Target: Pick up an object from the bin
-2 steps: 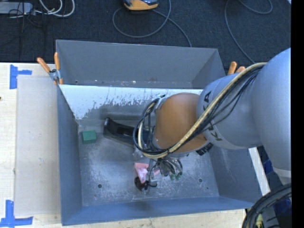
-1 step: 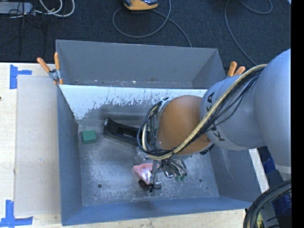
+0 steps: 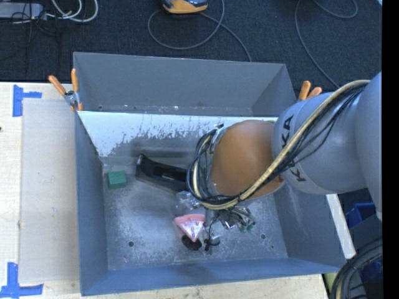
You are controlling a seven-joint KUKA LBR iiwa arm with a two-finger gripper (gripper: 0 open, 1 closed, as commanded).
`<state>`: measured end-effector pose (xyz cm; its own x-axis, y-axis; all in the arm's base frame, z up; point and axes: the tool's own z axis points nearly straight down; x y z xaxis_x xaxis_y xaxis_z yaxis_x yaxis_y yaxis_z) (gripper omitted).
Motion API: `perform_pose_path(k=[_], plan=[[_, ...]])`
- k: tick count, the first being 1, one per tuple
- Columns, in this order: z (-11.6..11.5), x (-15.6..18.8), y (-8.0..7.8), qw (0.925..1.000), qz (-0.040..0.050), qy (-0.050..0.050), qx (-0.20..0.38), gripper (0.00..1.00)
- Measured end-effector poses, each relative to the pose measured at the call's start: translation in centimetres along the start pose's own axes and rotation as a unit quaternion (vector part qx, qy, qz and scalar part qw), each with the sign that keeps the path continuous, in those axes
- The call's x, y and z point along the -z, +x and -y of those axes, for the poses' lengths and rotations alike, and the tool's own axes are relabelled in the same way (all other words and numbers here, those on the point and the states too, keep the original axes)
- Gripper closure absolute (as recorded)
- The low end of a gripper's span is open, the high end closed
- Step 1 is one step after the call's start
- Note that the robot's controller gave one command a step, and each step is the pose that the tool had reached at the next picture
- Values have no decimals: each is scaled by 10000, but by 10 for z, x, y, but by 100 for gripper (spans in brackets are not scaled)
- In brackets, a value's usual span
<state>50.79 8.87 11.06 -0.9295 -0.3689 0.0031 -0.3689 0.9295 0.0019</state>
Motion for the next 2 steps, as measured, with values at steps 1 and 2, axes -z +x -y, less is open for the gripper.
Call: perform_pose_path(k=[1, 2], plan=[[1, -32, 5, 10000, -31, -5, -29, 0], [7, -41, -12, 9987, 6, -4, 515, 100]])
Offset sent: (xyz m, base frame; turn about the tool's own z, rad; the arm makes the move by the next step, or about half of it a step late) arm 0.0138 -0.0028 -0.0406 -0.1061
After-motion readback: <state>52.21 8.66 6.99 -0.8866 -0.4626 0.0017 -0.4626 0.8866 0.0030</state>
